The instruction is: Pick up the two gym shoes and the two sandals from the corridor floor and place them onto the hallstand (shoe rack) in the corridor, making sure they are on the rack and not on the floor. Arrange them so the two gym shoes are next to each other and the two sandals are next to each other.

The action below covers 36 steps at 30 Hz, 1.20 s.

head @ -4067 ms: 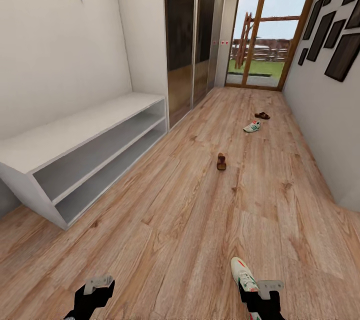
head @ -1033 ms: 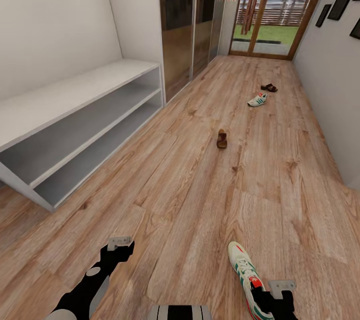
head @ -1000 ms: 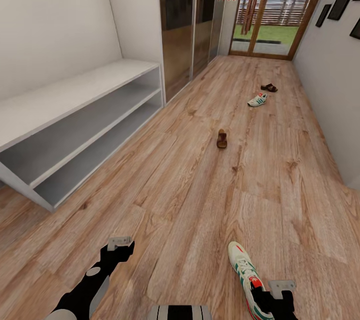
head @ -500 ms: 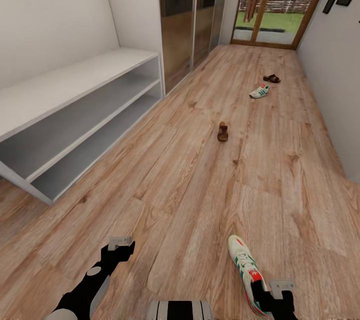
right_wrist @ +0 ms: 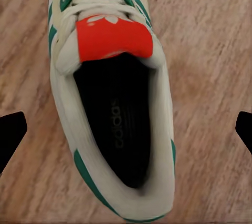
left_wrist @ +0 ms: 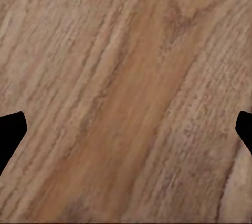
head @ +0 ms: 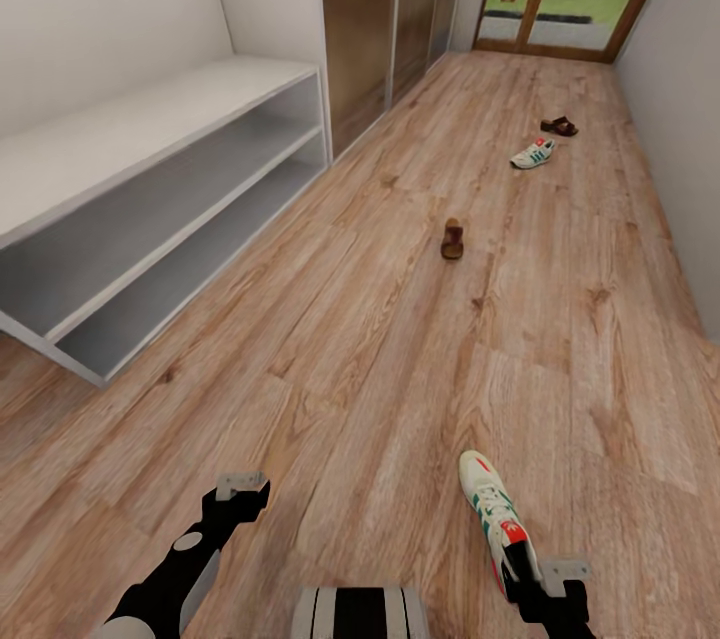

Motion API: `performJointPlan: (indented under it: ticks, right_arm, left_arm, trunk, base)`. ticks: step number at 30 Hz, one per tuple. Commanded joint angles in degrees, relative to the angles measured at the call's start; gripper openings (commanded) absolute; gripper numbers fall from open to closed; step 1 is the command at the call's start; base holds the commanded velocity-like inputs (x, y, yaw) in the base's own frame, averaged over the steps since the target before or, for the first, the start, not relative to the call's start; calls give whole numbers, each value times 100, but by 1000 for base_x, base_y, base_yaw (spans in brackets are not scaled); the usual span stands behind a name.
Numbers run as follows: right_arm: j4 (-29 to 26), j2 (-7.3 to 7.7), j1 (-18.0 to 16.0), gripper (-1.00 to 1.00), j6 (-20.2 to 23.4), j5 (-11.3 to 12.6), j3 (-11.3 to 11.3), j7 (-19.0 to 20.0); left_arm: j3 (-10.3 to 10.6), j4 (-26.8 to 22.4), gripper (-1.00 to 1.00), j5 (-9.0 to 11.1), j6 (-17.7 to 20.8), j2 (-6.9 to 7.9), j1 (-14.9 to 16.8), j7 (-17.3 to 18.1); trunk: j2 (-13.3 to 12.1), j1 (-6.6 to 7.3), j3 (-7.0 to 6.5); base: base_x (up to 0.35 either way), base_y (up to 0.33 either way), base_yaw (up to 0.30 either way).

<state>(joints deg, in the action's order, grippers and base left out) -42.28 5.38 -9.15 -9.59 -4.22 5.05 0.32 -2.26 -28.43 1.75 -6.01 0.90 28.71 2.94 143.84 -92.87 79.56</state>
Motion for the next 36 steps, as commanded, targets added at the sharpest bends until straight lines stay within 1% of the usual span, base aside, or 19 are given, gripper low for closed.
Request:
performJointPlan:
  ticks: [1,8,12,16,19,24,25,30,36]
  right_arm:
    - [2,-2,-1,100,-16,-44,13,3]
    - [0,-2,0,100,-16,-44,13,3]
    - [0,-2,0,100,-16,-43,13,3]
    - [0,-2,0,100,-16,-43,13,3]
    - [0,-2,0,100,-16,-43,13,3]
    - [0,-2,0,100,-16,-43,15,3]
    - [0,-2,0,100,-16,-43,18,3]
    - [0,-2,0,100,-16,-43,21,3]
    - [0,-2,-1,100,-18,-43,22,3]
  left_arm:
    - [-19,5,100,18,-14,-2,3,31]
    - [29,-101,100,18,5,-5,10,38]
    - [72,-394,100,18,59,-61,22,124]
    - [85,-823,100,23,164,-161,58,225]
    - [89,-1184,100,21,418,-258,78,266]
    - [92,-1758,100,19,1004,-397,89,310]
    - [110,-2128,100,19,1302,-441,63,325]
    - [184,-2355,100,22,1439,-454,22,338]
    - [244,-2406,100,22,1492,-458,9,345]
  trunk:
    - [3,-1,35]
    - [12,-19,252]
    - [17,-30,376]
    - [23,-40,501]
    - [27,-48,593]
    - [33,-60,738]
    - [35,-63,762]
    - [35,-63,769]
    - [35,-63,771]
  base:
    - [0,0,31]
    - [0,0,14]
    - [0,0,3]
    - [0,0,1]
    - [0,0,0]
    - [0,0,0]
    - [0,0,0]
    - [0,0,0]
    - [0,0,0]
